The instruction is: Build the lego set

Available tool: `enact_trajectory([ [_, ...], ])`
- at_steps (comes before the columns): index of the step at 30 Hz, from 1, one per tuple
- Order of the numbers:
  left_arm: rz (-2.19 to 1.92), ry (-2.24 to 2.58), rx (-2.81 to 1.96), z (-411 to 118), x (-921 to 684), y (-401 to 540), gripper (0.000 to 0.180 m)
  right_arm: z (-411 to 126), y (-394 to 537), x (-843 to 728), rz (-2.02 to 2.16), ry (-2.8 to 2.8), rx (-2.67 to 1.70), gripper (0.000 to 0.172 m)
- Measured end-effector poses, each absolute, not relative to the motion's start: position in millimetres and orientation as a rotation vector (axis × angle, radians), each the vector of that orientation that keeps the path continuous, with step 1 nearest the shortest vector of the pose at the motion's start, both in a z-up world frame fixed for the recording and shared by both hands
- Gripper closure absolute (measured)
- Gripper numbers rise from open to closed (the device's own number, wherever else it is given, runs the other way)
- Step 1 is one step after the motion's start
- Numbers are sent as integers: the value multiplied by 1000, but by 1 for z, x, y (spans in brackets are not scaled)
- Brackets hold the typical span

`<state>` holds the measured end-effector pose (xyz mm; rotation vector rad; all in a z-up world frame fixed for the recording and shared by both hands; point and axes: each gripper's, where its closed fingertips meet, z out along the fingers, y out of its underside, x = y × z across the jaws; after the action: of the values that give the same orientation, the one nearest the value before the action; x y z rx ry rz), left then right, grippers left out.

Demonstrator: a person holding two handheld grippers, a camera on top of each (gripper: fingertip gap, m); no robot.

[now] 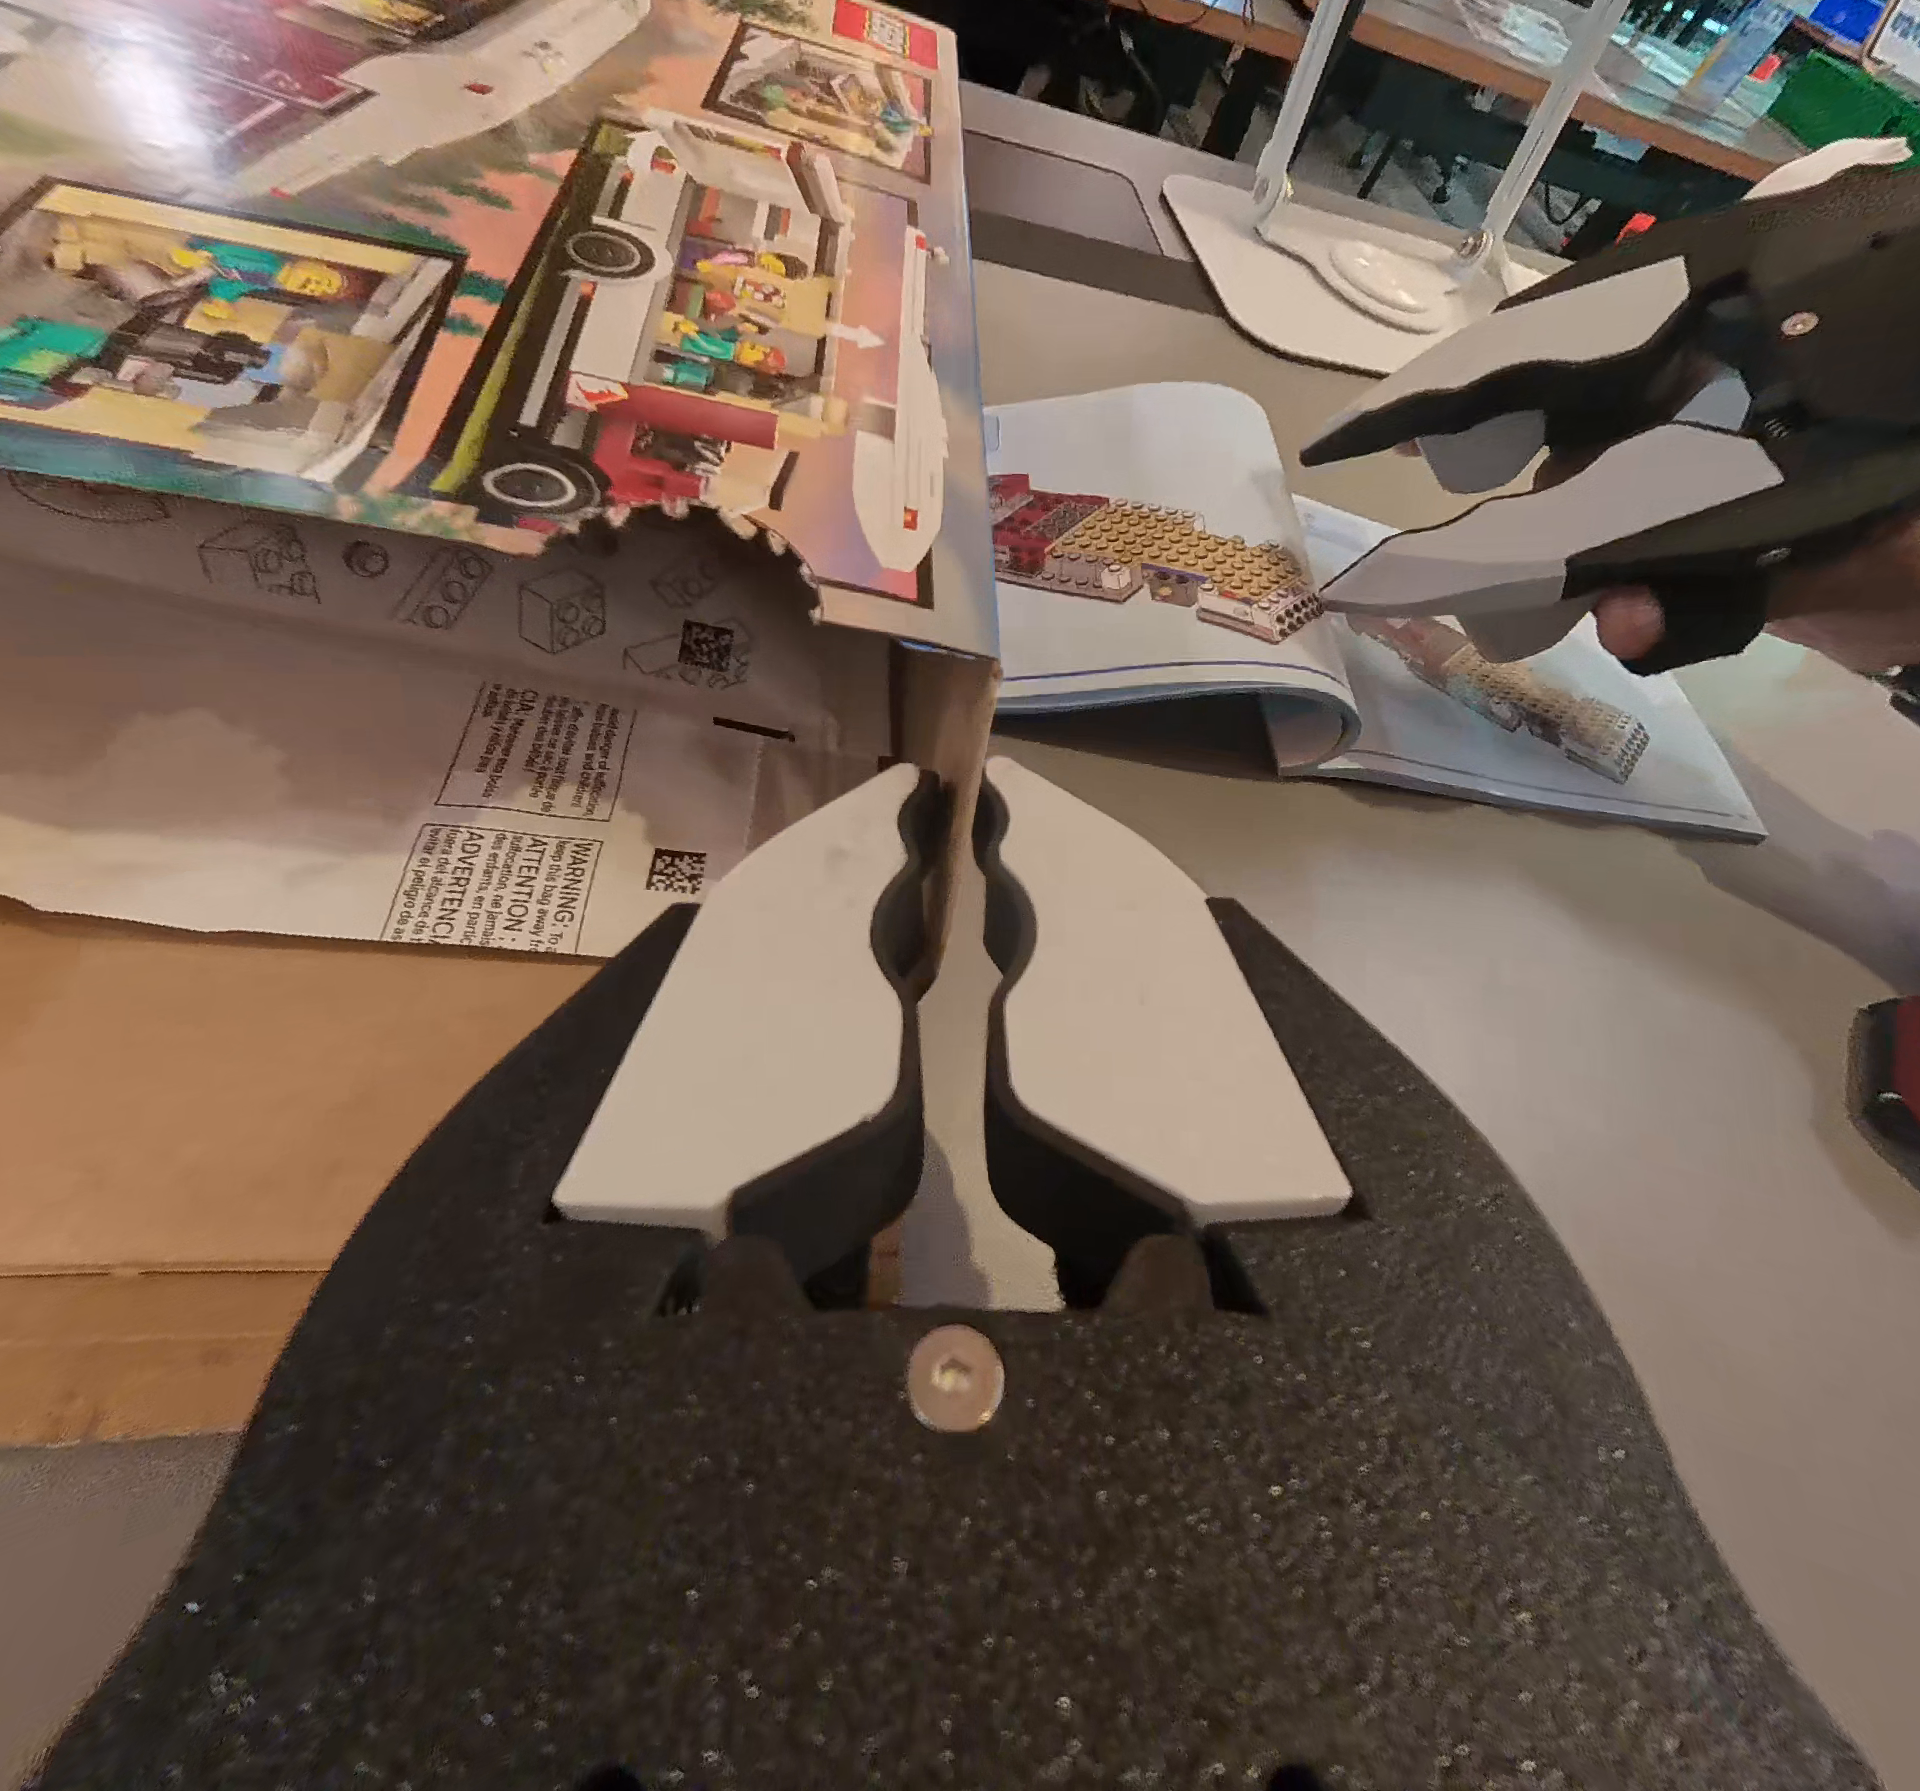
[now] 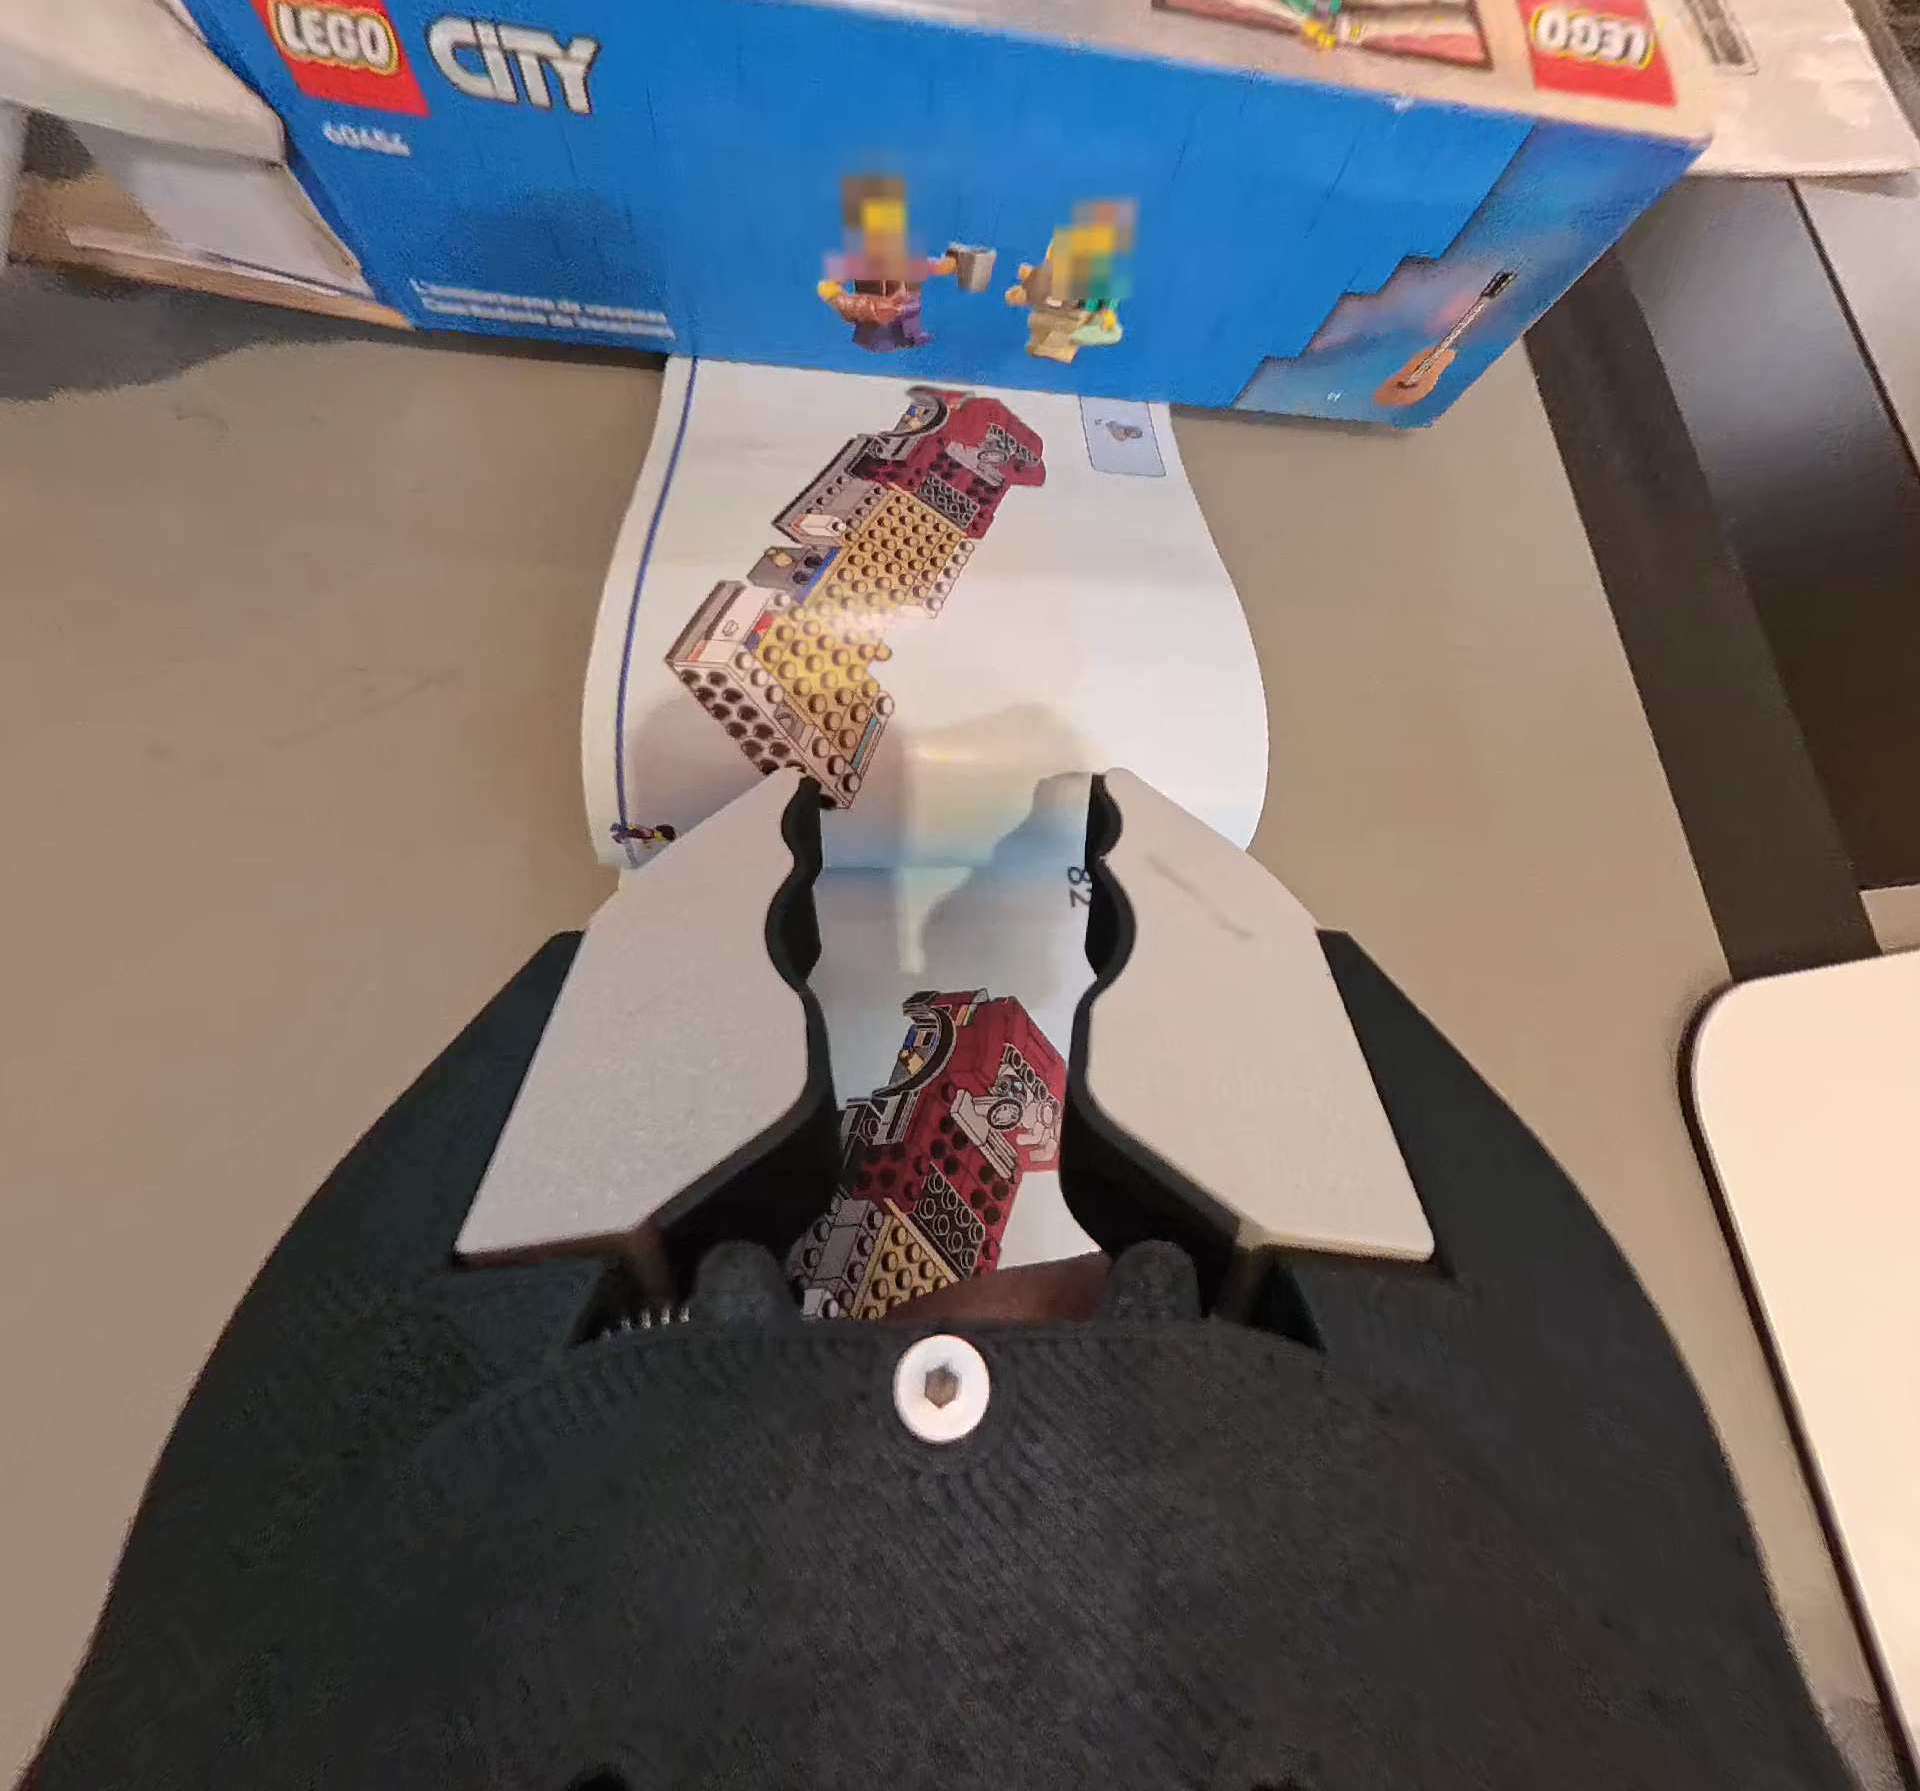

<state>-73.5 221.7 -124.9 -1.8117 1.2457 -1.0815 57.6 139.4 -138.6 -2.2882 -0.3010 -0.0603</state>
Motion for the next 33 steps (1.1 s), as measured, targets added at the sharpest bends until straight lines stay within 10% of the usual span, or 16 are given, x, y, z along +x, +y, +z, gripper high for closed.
enact_trajectory([
  [1, -1080, 1243, -1807, -124, -73, 222, 175, -138, 140, 57, -55, -297, -2288, 122],
  [16, -1151, 1227, -1656, -104, -85, 200, 134, -132, 59, 70, -117, -106, -2264, 122],
  [33, -1053, 1480, -1621, -120, -67, 151, 135, -168, -52, 80, -140, 194, -2315, 121],
])
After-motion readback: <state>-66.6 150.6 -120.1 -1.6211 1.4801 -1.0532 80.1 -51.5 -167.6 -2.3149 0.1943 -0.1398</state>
